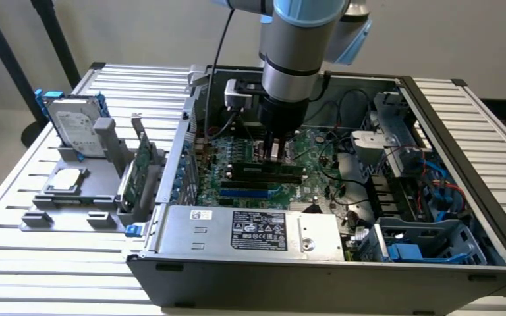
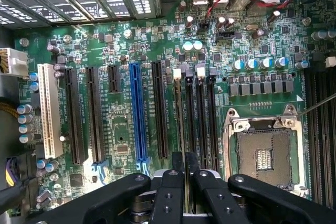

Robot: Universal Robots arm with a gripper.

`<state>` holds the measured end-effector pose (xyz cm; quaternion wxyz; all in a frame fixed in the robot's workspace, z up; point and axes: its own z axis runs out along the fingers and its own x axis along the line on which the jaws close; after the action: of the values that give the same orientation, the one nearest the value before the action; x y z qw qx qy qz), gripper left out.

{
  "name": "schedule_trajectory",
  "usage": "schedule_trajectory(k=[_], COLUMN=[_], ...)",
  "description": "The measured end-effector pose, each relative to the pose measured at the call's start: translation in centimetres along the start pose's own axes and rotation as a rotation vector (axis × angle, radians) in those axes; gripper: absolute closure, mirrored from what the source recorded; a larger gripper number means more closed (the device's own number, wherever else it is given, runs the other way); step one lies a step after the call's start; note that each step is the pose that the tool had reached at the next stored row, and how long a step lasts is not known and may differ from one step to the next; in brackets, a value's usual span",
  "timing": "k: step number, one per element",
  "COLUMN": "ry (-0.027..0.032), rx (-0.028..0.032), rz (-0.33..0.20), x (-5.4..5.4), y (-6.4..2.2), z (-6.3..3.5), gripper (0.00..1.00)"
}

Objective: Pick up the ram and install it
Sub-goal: 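Insert the ram into the slot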

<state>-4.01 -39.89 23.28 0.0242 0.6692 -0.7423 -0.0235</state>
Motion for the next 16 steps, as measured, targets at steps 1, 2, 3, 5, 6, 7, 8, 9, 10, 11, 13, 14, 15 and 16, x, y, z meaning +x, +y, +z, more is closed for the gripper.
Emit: schedule_trajectory(k=[1, 2, 3, 5, 6, 7, 8, 9, 10, 11, 13, 14, 15, 16], ry=[0.0000, -0.0001, -0.0001, -0.0002, -0.0002, 0.0000, 0.0003, 0.0004, 0.0004, 0.0001, -0.0001, 0.0000, -0.0001, -0.0001], rx=[0.0000, 0.0000, 0.0000, 0.0001, 0.0001, 0.0000, 0.0000, -0.0001, -0.0001, 0.0000, 0.0000, 0.0000, 0.0000, 0.0000], rz=[0.000, 0.000, 0.000, 0.000, 0.000, 0.000, 0.000, 0.000, 0.000, 0.000, 0.000, 0.000, 0.000, 0.000], x=[-0.05, -0.11, -0.17, -0.24, -0.26, -0.26, -0.26, -0.26, -0.26, -0.26, -0.26, -0.26, -0.27, -0.27], y=[0.00, 0.00, 0.01, 0.00, 0.00, -0.01, -0.01, -0.02, -0.02, -0.03, -0.04, -0.05, -0.06, -0.06], z=[0.03, 0.08, 0.11, 0.20, 0.25, 0.28, 0.30, 0.31, 0.31, 0.33, 0.37, 0.38, 0.41, 0.43], gripper=[0.86, 0.86, 0.86, 0.86, 0.86, 0.86, 0.86, 0.86, 0.86, 0.86, 0.86, 0.86, 0.86, 0.86])
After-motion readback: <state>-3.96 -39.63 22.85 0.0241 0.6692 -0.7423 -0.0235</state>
